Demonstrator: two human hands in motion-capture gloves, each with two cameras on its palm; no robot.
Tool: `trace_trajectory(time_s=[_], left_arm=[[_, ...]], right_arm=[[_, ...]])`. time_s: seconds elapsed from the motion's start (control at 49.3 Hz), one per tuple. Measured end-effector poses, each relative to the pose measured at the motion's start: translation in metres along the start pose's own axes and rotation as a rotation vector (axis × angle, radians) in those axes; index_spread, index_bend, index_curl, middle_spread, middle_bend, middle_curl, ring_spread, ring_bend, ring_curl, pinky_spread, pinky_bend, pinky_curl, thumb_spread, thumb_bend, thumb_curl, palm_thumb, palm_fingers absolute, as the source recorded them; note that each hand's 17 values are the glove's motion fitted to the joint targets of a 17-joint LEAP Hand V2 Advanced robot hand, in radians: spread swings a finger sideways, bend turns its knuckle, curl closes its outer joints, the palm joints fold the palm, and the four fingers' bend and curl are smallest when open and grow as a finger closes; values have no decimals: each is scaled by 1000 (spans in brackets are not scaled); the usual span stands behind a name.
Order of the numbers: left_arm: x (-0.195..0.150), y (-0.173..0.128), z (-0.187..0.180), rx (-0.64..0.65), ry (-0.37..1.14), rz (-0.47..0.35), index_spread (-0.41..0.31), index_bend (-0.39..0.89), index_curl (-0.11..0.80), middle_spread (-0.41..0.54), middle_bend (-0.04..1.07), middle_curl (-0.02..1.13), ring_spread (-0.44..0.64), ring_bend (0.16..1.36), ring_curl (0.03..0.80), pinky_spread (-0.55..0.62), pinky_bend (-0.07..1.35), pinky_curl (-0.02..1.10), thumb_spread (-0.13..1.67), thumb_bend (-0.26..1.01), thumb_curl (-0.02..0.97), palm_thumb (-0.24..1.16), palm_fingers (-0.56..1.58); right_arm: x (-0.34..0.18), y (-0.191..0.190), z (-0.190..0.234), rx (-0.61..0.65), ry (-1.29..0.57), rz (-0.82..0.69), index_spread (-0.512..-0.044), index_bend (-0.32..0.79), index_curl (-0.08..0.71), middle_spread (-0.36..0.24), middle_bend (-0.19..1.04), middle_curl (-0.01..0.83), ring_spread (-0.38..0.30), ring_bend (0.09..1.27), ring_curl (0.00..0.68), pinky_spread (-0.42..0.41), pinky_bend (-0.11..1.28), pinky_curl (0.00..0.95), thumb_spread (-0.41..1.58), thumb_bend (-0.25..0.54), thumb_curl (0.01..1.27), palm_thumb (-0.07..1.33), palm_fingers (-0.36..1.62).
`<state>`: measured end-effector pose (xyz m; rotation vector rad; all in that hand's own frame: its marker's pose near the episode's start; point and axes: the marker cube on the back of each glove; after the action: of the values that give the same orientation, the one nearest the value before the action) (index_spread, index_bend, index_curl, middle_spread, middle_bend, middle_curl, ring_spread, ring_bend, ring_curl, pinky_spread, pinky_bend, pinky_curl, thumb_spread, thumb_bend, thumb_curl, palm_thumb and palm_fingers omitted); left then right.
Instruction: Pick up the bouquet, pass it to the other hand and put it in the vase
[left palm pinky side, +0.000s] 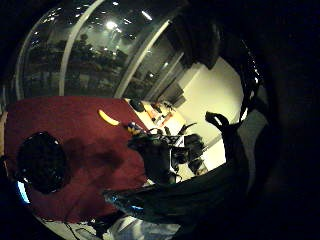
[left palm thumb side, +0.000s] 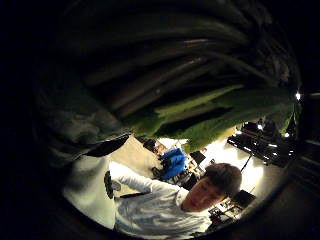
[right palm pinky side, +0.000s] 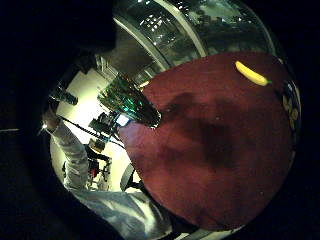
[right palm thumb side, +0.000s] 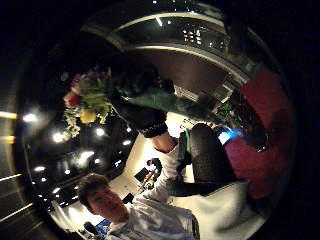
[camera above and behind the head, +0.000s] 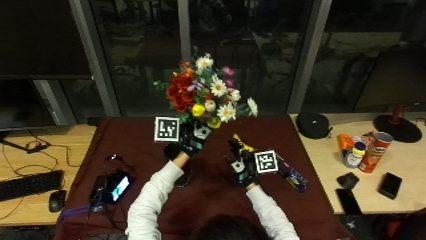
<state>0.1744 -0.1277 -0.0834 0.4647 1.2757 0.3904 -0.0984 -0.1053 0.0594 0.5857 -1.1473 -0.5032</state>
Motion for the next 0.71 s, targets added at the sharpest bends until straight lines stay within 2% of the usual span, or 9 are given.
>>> trace_trajectory(time_s=[0.081, 0.182, 0.284, 0.385, 0.487, 0.547, 0.588, 0.669, 0.71], left_arm=[[15, -17, -17, 50, -26, 8, -321, 326, 509, -330, 656, 551, -377, 780, 468, -397, 643, 454, 258, -27, 723, 931, 1365], [24, -41, -46, 124, -31, 24, -326, 323, 528, -333, 662, 556, -379, 785, 475, -397, 649, 457, 252, -27, 740, 934, 1358], [39, -62, -74, 205, 4, -33, -330, 318, 545, -334, 666, 558, -379, 787, 479, -397, 653, 460, 247, -29, 754, 930, 1354], [38, -75, -92, 247, -19, -4, -332, 311, 560, -335, 669, 560, -380, 788, 482, -397, 655, 461, 246, -29, 766, 931, 1352], [34, -81, -111, 286, -49, -49, -334, 306, 574, -333, 671, 561, -380, 789, 484, -402, 652, 460, 245, -30, 776, 929, 1349], [23, -85, -120, 305, -61, -54, -335, 302, 581, -332, 672, 561, -380, 789, 485, -404, 652, 459, 244, -30, 782, 928, 1349], [18, -88, -124, 315, -62, -38, -336, 299, 586, -332, 672, 562, -380, 789, 486, -404, 652, 459, 244, -30, 786, 928, 1349], [12, -93, -128, 327, -58, 71, -337, 296, 595, -334, 674, 562, -378, 781, 485, -405, 651, 457, 242, -31, 793, 925, 1346], [8, -93, -129, 332, -55, 64, -338, 295, 600, -334, 676, 563, -376, 769, 483, -406, 653, 457, 242, -31, 796, 924, 1343]], right_arm=[[11, -8, -23, 32, 93, -66, -274, 134, 448, -99, 305, 423, -128, 438, 371, 62, 463, 377, 933, -45, 590, 631, 563], [4, -15, -39, 40, -25, 71, -307, 114, 404, -76, 225, 394, -91, 389, 341, 141, 453, 356, 984, -38, 561, 599, 434], [11, -37, -57, 12, 47, -139, -331, 86, 359, -67, 185, 380, -67, 382, 332, 182, 465, 351, 1017, -32, 540, 583, 355], [-2, -39, -61, -5, -69, 31, -350, 96, 325, -57, 185, 370, -44, 398, 338, 203, 487, 358, 1039, -29, 520, 564, 298], [-2, -49, -68, -23, -25, 63, -363, 96, 288, -48, 165, 350, -20, 390, 328, 216, 510, 356, 1052, -24, 507, 562, 180], [-6, -50, -67, -35, -103, 191, -369, 112, 280, -50, 187, 349, -13, 399, 332, 219, 523, 361, 1058, -27, 502, 563, 179], [-7, -49, -66, -36, -150, 265, -371, 111, 270, -40, 172, 341, -4, 397, 326, 221, 521, 356, 1065, -18, 502, 578, 117], [-10, -51, -65, -34, -173, 304, -378, 114, 258, -36, 177, 334, 5, 400, 322, 225, 532, 356, 1070, -20, 497, 582, 96], [-9, -53, -64, -35, -159, 280, -380, 118, 255, -34, 181, 333, 12, 404, 324, 225, 533, 356, 1072, -21, 494, 583, 82]])
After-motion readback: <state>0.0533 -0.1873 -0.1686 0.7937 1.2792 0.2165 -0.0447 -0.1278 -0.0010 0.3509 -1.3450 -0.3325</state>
